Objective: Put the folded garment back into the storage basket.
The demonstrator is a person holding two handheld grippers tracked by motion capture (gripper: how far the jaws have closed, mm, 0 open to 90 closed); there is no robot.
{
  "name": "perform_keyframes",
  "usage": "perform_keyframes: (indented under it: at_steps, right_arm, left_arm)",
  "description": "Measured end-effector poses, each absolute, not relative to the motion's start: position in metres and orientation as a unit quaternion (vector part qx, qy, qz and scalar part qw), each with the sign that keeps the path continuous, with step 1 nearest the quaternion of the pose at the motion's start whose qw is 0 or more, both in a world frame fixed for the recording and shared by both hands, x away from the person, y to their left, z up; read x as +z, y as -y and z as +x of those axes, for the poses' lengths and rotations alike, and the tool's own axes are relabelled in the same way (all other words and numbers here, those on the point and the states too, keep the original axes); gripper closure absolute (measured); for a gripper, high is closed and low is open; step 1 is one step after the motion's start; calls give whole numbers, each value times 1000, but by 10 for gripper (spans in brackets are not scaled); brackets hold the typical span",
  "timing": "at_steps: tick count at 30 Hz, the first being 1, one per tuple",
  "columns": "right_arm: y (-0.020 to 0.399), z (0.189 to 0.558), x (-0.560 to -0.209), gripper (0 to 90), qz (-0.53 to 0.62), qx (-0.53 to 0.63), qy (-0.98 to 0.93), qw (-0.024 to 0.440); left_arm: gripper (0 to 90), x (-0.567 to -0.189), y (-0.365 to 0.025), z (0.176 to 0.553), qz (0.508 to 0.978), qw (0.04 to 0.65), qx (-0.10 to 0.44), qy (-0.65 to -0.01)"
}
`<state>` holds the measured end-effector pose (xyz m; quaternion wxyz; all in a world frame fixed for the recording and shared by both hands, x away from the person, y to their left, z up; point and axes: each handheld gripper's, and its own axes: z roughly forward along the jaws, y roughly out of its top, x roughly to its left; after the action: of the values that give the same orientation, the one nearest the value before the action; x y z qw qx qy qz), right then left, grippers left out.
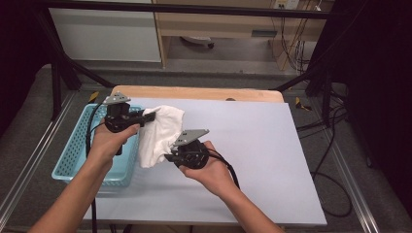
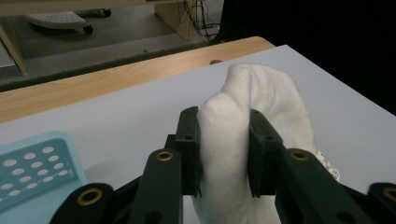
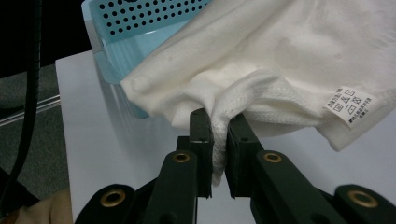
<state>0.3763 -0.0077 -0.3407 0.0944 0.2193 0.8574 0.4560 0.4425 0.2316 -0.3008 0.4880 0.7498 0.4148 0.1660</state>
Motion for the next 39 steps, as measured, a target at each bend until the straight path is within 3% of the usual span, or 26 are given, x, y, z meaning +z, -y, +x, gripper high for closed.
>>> perform_keyframes:
  at_steps: [39]
  right_arm:
    - [-38, 389, -337, 830, 194, 447, -869, 90]
  left_arm:
    - [700, -300, -273, 444, 740, 482, 178, -435]
